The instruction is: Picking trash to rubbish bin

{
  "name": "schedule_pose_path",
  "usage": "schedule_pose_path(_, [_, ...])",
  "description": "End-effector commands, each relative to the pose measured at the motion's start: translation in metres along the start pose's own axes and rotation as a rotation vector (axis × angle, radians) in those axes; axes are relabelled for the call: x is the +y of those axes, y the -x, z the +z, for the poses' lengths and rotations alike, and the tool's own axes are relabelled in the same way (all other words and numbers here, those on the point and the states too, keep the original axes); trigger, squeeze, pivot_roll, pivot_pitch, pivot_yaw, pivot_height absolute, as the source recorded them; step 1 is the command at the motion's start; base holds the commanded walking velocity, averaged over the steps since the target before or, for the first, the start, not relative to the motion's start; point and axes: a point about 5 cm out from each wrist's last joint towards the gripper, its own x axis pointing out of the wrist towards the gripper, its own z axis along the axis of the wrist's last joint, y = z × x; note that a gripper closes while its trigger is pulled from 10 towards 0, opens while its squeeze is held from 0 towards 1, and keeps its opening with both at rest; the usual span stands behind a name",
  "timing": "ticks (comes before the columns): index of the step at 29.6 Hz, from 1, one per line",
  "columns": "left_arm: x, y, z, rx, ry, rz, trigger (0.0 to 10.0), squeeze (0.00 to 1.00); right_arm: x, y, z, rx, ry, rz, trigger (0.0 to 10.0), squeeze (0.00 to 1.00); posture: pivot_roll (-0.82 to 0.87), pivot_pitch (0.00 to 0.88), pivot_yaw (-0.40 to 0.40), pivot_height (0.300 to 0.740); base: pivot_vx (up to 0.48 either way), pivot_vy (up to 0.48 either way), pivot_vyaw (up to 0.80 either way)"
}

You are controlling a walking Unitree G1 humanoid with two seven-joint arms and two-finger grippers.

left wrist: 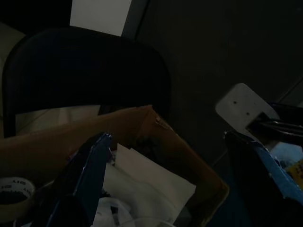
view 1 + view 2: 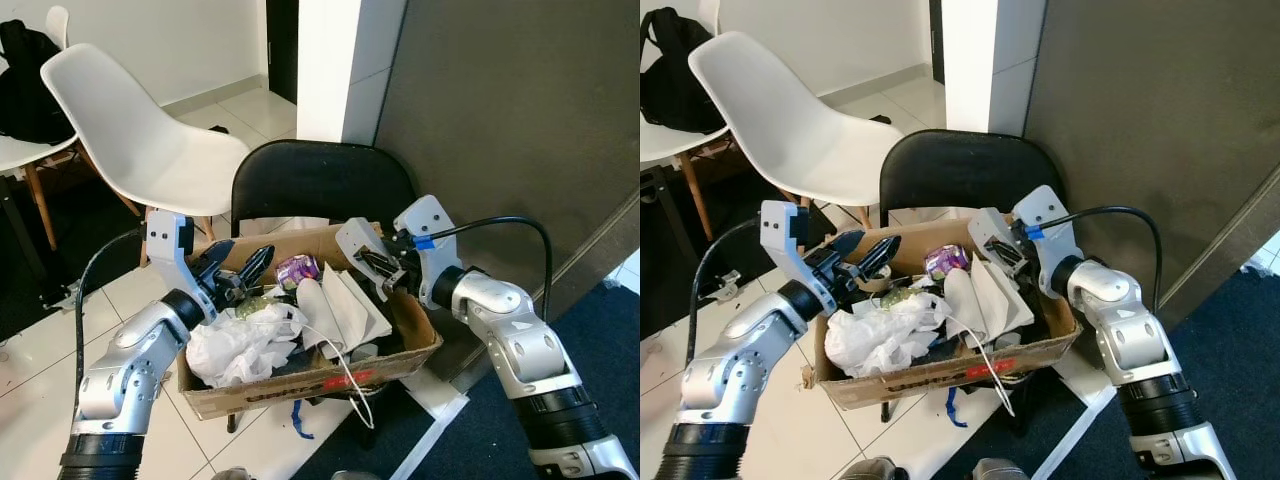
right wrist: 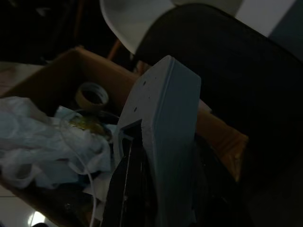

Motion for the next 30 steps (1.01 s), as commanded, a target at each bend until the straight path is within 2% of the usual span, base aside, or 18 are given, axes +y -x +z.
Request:
schedule_pose_path(1, [-0.002,0.002,-0.003,0.021,0.009,-0.022,10.0,0.0,-0.002,-0.002,-0.001,0.021,0.0,-0.019,10.0,0.0,-0.04,0.0,-0.027,0.74,0.0,0.0,0.0])
schedule_pose_path(6, [-0.005,0.003,-0.005,0.035,0.01,-0.047,10.0,0.0,-0.008,-0.004,-0.005,0.042,-0.009,-0.083,10.0,0.0,-0.04,0.0,-0.026,0.74,0.0,0.0,0.0])
schedule_pose_path(9, [-0.006,0.002,-0.006,0.042,0.01,-0.054,10.0,0.0,-0.008,-0.005,-0.005,0.034,-0.035,-0.081,10.0,0.0,-0.04,0.0,-0.025,0.74,0.0,0.0,0.0])
schedule_pose_path(10, [-0.006,0.002,-0.007,0.047,0.009,-0.059,10.0,0.0,-0.008,-0.005,-0.005,0.029,-0.042,-0.08,10.0,0.24,-0.04,0.0,-0.025,0.74,0.0,0.0,0.0])
schedule_pose_path(11, [-0.006,0.002,-0.007,0.047,0.009,-0.059,10.0,0.0,-0.008,-0.005,-0.005,0.029,-0.042,-0.08,10.0,0.24,-0.04,0.0,-0.025,0.74,0.0,0.0,0.0])
schedule_pose_path(12, [-0.007,0.002,-0.007,0.052,0.007,-0.064,10.0,0.0,-0.008,-0.005,-0.004,0.021,-0.05,-0.074,10.0,1.0,-0.04,0.0,-0.025,0.74,0.0,0.0,0.0])
schedule_pose_path(17, [-0.009,0.002,-0.008,0.055,0.008,-0.072,10.0,0.0,-0.01,-0.004,0.0,-0.006,-0.07,-0.091,10.0,1.0,-0.04,0.0,-0.024,0.74,0.0,0.0,0.0])
schedule_pose_path(25, [-0.009,0.0,-0.007,0.055,0.002,-0.07,10.0,0.0,-0.016,-0.002,0.009,-0.077,-0.152,-0.115,10.0,1.0,-0.04,0.0,-0.024,0.74,0.0,0.0,0.0])
schedule_pose_path(26, [-0.008,-0.001,-0.007,0.054,-0.003,-0.06,10.0,0.0,-0.015,-0.002,0.013,-0.107,-0.181,-0.101,10.0,0.87,-0.04,0.0,-0.022,0.74,0.0,0.0,0.0])
schedule_pose_path(27, [-0.008,-0.001,-0.007,0.052,-0.004,-0.052,10.0,0.0,-0.013,-0.002,0.019,-0.147,-0.22,-0.079,10.0,0.0,-0.04,0.0,-0.022,0.74,0.0,0.0,0.0])
schedule_pose_path(30, [-0.007,-0.004,-0.007,0.051,-0.004,-0.037,10.0,0.0,-0.008,-0.001,0.027,-0.228,-0.302,-0.026,10.0,0.0,-0.04,0.0,-0.023,0.74,0.0,0.0,0.0])
